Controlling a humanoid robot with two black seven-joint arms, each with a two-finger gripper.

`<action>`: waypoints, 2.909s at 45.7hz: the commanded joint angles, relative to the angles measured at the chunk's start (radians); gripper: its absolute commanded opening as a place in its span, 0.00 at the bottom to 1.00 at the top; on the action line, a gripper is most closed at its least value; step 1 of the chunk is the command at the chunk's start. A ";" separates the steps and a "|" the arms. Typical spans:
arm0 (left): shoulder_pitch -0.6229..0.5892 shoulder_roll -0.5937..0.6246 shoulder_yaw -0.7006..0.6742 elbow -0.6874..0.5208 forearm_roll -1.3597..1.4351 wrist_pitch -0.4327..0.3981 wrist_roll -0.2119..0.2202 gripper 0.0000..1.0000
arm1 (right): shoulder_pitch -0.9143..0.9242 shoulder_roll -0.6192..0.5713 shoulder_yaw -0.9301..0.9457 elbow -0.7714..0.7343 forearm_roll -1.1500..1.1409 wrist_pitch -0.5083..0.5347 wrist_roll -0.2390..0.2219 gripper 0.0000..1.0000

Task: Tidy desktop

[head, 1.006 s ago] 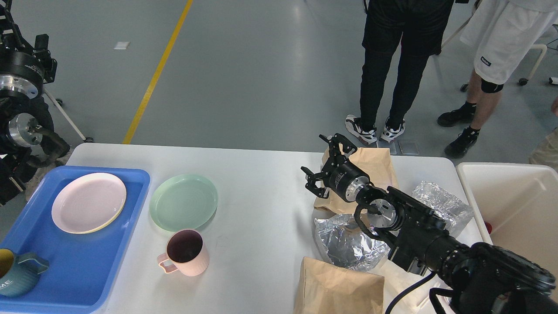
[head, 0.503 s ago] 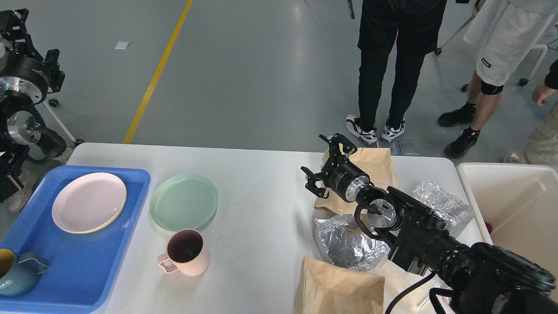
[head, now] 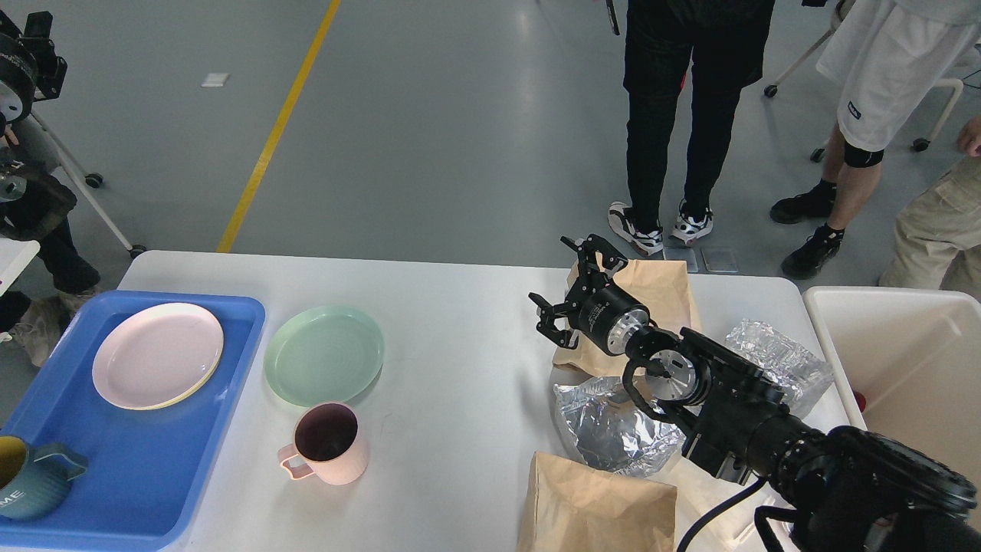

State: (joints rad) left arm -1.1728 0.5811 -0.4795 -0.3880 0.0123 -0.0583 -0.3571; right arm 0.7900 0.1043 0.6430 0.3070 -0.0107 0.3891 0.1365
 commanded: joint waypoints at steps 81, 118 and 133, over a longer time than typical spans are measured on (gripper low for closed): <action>-0.123 0.181 0.174 -0.009 0.008 -0.041 -0.003 0.96 | -0.002 0.000 0.001 0.000 0.000 0.001 0.000 1.00; -0.513 0.215 1.395 -0.040 0.173 -0.319 -0.016 0.96 | -0.002 0.000 0.000 0.000 0.000 0.001 0.000 1.00; -0.516 0.092 1.552 -0.114 0.163 -0.339 -0.016 0.96 | -0.002 -0.001 0.000 0.000 0.000 0.001 0.000 1.00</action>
State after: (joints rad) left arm -1.6854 0.7087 1.0605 -0.4920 0.1809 -0.3822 -0.3731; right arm 0.7892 0.1043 0.6436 0.3068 -0.0106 0.3898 0.1365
